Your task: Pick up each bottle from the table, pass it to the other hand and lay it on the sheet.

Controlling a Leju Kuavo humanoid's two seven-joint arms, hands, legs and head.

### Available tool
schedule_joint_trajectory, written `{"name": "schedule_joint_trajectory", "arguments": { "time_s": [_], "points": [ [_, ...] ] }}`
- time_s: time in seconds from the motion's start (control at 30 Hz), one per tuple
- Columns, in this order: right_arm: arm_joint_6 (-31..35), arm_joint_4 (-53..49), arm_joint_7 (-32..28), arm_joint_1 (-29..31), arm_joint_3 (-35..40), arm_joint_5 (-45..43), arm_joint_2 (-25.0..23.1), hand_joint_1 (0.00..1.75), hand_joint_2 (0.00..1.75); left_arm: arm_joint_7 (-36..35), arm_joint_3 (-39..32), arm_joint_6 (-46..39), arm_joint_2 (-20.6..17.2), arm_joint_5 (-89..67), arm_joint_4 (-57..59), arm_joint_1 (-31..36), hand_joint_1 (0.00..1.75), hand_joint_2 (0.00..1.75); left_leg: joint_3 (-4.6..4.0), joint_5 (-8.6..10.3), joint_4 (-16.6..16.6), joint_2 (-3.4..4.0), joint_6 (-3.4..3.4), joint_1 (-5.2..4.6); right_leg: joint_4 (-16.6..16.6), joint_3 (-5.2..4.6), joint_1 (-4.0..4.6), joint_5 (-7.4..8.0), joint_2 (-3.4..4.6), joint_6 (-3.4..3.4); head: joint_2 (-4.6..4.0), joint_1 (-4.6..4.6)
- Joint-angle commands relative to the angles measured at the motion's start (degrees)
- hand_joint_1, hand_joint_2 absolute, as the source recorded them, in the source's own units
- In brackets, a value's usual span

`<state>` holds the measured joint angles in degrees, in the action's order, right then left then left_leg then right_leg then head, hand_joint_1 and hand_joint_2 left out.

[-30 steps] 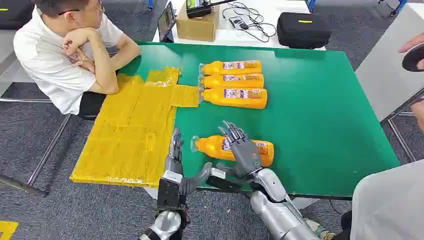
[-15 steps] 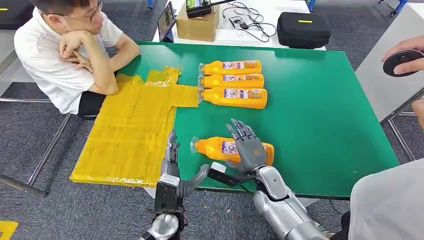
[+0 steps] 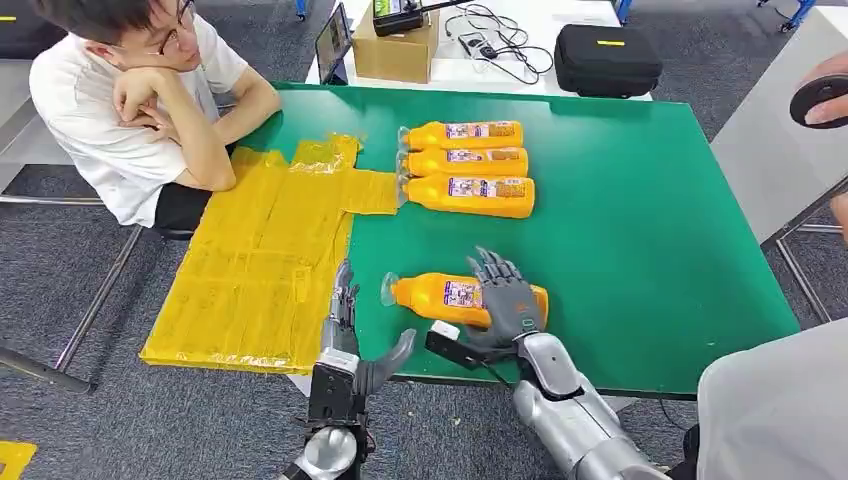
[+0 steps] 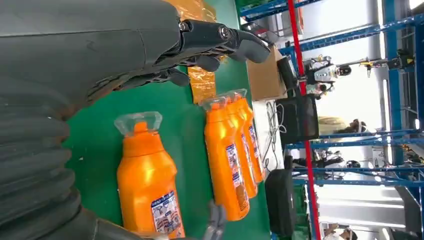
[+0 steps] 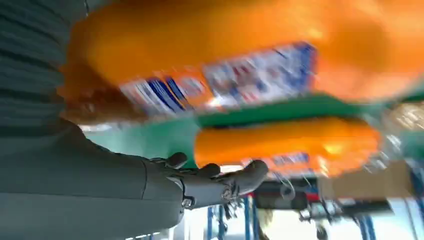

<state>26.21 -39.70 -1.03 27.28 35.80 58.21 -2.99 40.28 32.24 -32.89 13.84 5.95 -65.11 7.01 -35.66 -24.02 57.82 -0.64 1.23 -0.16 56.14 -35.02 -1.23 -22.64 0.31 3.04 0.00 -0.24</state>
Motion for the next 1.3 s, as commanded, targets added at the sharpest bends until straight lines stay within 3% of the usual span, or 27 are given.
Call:
{"name": "schedule_joint_trajectory", "arguments": {
  "time_s": [0.03,0.4,0.43,0.47,0.6,0.8,0.87,0.93,1.1,1.2,1.3],
  "points": [
    [-12.0,13.2,6.2,6.9,-0.1,1.4,0.7,0.00,1.75,-0.3,0.1,0.2,-2.1,0.1,1.1,0.0,0.00,1.75,0.23,-0.08,0.0,0.13,-0.07,0.03,0.0,0.20,0.04,-0.05,0.06,-0.12,0.00,0.00],
    [-17.7,15.8,8.4,11.7,-0.8,1.8,0.2,0.00,1.75,-0.3,-1.2,0.4,-1.4,-0.1,2.0,1.0,0.00,1.75,0.33,0.05,0.0,-0.01,0.00,0.02,-0.1,0.33,0.04,-0.01,-0.06,-0.10,0.00,0.02],
    [-19.1,16.1,7.8,11.8,-0.5,1.7,0.1,0.23,1.75,-0.3,-1.3,0.8,-1.4,-0.1,1.9,1.0,0.00,1.75,0.39,0.04,0.0,0.00,0.00,0.05,-0.1,0.40,0.07,-0.01,-0.08,-0.14,0.00,0.02],
    [-20.3,16.4,7.1,11.9,-0.4,1.4,0.1,1.75,1.75,-0.3,-1.5,1.0,-1.4,0.1,1.7,0.9,0.00,1.75,0.35,0.08,0.0,0.00,0.05,-0.04,-0.1,0.34,-0.01,0.03,-0.05,-0.06,0.00,0.00],
    [-23.6,16.7,5.5,12.2,-0.8,-0.3,0.3,1.75,1.75,-0.3,-2.1,2.3,-1.4,1.0,1.1,1.0,0.00,1.75,0.43,0.03,0.0,0.02,0.02,-0.03,-0.1,0.43,0.00,0.00,-0.06,-0.09,0.00,0.00],
    [-26.3,17.3,7.7,13.2,-1.4,-1.9,-1.0,1.75,1.75,-0.4,-1.9,2.4,-1.0,0.6,2.1,1.6,0.00,1.75,0.42,0.05,0.0,0.00,0.04,-0.03,-0.1,0.42,0.00,0.02,-0.08,-0.08,0.00,0.00],
    [-25.3,15.9,3.3,12.3,-3.5,-5.3,-1.4,1.75,1.75,-0.3,-2.0,2.3,-0.9,0.7,1.9,1.5,0.00,1.75,0.45,0.04,0.0,-0.05,0.02,-0.02,-0.1,0.47,0.02,0.00,-0.12,-0.09,0.00,0.02],
    [-25.7,11.6,-10.2,8.9,-9.9,-15.9,-1.7,1.75,1.75,-0.4,-2.1,2.9,-1.1,2.3,1.1,0.9,0.00,1.75,0.45,0.05,-0.1,-0.03,0.03,-0.02,-0.1,0.46,0.01,0.02,-0.09,-0.08,0.00,0.00],
    [-16.4,-4.5,-17.9,-0.3,-12.3,-27.2,-1.1,1.75,1.75,-6.0,-4.8,5.4,-1.7,14.1,-1.7,-0.8,0.00,1.75,0.67,-0.03,-0.2,-0.07,-0.02,0.08,-0.3,0.73,0.12,-0.06,-0.16,-0.15,0.00,0.09],
    [-16.4,-6.4,-16.7,-0.9,-11.6,-27.6,-0.8,1.75,1.75,-6.0,-4.6,5.3,-1.9,14.5,-1.9,-0.8,0.00,1.75,0.43,-0.01,-0.1,0.04,0.00,-0.03,-0.1,0.40,0.00,0.02,-0.05,-0.05,0.00,0.02],
    [-5.0,-15.3,-24.6,-5.2,-17.3,-35.7,-3.1,1.75,1.75,-8.9,-4.9,6.2,-2.1,18.9,-2.7,-1.4,0.00,1.75,0.44,-0.04,0.0,0.00,-0.01,-0.03,-0.1,0.41,0.00,-0.06,-0.08,-0.09,0.00,0.00]
  ]
}}
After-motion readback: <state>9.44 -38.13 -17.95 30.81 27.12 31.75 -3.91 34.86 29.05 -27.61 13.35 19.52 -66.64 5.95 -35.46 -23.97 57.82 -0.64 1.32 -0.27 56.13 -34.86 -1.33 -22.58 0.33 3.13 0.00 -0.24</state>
